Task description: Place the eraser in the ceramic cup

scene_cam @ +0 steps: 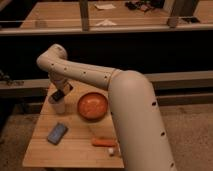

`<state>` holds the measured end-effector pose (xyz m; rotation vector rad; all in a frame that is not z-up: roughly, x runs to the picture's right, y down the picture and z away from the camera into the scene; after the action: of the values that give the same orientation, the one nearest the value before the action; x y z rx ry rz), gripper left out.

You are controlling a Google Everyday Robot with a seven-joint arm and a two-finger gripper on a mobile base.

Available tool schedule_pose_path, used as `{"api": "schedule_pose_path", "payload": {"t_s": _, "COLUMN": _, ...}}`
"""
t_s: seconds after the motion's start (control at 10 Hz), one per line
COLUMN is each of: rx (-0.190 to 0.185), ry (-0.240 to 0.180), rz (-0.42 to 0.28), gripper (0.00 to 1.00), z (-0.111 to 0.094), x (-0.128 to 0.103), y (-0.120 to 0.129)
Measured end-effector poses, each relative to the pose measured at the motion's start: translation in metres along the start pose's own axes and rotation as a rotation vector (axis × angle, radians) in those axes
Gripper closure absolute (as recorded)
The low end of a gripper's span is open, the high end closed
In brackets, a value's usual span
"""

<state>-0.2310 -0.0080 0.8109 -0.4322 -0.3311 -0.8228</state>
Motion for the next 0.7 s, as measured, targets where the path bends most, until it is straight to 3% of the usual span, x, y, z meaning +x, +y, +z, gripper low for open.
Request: {"api": "schedule_pose_path", "payload": {"t_s": 0.7, "rx": 0.007, "ry": -0.001, "rz": -0.011, "gripper": 0.88, "z": 0.0008, "x": -0.0024, "y": -0.0008}}
